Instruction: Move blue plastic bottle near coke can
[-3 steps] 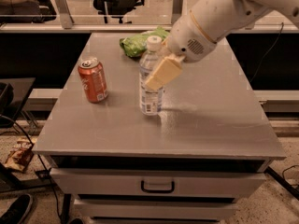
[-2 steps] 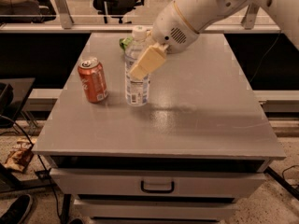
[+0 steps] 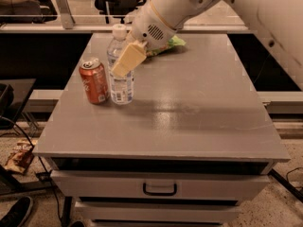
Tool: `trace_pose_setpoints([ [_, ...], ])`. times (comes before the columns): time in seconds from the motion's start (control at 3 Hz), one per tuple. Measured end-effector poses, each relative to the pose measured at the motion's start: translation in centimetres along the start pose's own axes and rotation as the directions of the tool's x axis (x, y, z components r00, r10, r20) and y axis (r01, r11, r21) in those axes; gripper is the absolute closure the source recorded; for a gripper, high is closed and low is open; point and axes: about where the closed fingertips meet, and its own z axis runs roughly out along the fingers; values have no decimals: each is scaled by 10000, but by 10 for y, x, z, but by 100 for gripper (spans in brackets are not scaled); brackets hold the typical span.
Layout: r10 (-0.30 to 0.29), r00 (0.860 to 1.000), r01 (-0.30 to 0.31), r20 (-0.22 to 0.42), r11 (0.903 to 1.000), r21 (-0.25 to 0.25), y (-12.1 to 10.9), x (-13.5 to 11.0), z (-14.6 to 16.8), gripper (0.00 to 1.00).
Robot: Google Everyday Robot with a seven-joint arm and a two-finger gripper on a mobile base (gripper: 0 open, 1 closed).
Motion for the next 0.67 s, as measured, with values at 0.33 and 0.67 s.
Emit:
trace_pose_setpoints([
  [0.33,-112,9992,105,-379,9997,-202,-5,2,17,60],
  [0.67,-328,9958,301,-858,9990,-317,-6,7,30,29],
])
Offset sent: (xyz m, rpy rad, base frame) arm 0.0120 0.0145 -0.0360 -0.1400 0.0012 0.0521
